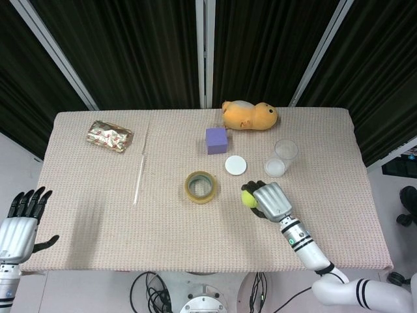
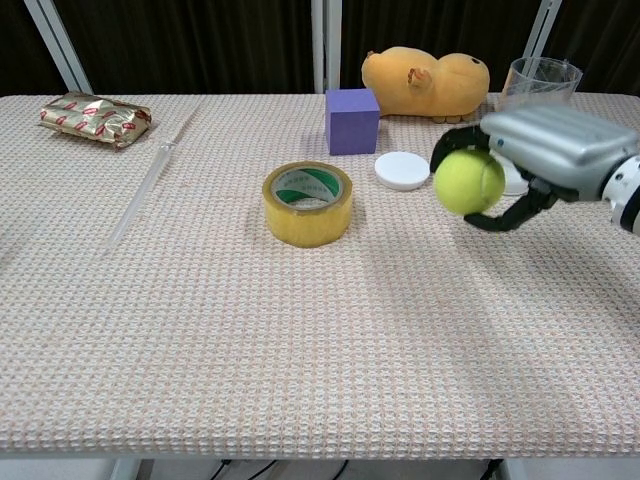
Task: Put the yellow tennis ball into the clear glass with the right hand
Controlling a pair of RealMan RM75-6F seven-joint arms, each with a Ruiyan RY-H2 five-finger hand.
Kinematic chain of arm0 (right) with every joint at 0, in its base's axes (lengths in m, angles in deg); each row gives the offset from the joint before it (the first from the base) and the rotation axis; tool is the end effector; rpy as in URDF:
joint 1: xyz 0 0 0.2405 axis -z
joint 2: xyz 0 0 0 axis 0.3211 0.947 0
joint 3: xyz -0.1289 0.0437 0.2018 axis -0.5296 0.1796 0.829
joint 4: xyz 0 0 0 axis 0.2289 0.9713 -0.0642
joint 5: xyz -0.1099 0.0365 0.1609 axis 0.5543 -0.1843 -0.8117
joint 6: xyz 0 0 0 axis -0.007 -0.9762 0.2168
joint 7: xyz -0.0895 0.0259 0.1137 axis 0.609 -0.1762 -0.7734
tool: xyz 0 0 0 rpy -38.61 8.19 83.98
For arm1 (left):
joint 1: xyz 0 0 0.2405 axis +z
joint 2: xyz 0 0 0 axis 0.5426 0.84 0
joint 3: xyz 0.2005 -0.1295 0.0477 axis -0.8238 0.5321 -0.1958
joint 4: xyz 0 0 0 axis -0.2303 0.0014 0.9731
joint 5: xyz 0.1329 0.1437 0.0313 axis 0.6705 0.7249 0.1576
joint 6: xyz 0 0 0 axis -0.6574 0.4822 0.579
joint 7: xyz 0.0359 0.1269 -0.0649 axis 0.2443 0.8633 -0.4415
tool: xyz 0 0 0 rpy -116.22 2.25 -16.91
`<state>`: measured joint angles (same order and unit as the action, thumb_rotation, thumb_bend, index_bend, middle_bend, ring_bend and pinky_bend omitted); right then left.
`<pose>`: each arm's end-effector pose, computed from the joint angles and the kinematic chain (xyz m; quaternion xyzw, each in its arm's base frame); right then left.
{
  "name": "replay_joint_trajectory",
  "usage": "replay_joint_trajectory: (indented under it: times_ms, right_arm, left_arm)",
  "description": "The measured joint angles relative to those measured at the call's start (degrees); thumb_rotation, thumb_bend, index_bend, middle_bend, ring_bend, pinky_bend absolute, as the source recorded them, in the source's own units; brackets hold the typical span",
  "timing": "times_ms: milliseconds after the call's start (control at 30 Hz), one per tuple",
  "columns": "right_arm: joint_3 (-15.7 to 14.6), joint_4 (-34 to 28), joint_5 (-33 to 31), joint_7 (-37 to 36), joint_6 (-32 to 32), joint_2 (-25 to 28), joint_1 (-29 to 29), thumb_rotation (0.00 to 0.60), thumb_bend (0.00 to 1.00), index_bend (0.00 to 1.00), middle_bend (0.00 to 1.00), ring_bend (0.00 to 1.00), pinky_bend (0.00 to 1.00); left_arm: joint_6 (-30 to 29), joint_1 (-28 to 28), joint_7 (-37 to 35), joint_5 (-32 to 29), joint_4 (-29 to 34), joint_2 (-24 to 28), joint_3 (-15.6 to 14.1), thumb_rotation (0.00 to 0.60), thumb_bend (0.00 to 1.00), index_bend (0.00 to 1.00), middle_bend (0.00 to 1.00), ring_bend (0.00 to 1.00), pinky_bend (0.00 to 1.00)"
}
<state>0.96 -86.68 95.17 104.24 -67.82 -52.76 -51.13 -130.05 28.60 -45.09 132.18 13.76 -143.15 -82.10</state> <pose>-0.1553 -0.2919 0.0138 0.7479 -0.3047 0.4026 0.4310 -0.2938 0.1717 0.1581 -0.6277 -0.3515 -0.3511 0.5993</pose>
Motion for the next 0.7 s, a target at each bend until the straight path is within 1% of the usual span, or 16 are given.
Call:
replay_joint_trajectory:
  times_ms: [67,167,200,267,300,500,700]
  right_arm:
    - [1.27,-0.67,1.55,-0.54,-3.25,0.77,0.21,0.600,0.35,0.55,0.49,0.57,0.78]
    - [4.58,-2.12,3.38,-2.16,-8.78,2.63,0.55,0.600,0.35,0.55,0.50,0.57,0.78]
    - [6.21,-2.57,3.58,-2.62,-10.32,3.50,0.64,0.600,0.34,0.54,0.50,0.57,0.77]
    - [8.50,-3.03,3.08,-2.81,-11.40,4.68,0.70,0.600,0.34,0.54,0.49,0.57,0.77]
    - [9.56,-3.11,2.15,-2.64,-11.56,5.15,0.66,0.600,0.34,0.54,0.49,0.57,0.77]
    - [12.97,-2.03,-5.79,-0.43,-9.88,6.50,-0.23,0.600,0.34,0.54,0.49,0.57,0.77]
    - [14.61,-0.71,-12.82,1.25,-6.84,6.96,-1.39,0.600,0.34,0.52,0.49,0.57,0.76]
  left_arm:
    - [0.04,-0.01,0.10,-0.05,-0.20,-0.09,0.02,0.600,0.06,0.00,0.00,0.00,0.00]
    - [0.26,-0.12,0.11,-0.10,-0.28,-0.14,0.04,0.600,0.06,0.00,0.00,0.00,0.00]
    - [0.30,-0.17,0.10,-0.09,-0.29,-0.14,0.06,0.600,0.06,0.00,0.00,0.00,0.00]
    - [0.41,-0.26,0.12,-0.02,-0.29,-0.15,0.07,0.600,0.06,0.00,0.00,0.00,0.00]
    - [0.48,-0.29,0.15,-0.01,-0.26,-0.14,0.06,0.600,0.06,0.00,0.00,0.00,0.00]
    - [0.64,-0.33,0.02,-0.14,-0.33,-0.13,0.02,0.600,0.06,0.00,0.00,0.00,0.00]
    - [1.32,-0.47,-0.97,-0.73,-0.69,-0.10,0.12,0.600,0.06,0.00,0.00,0.00,0.00]
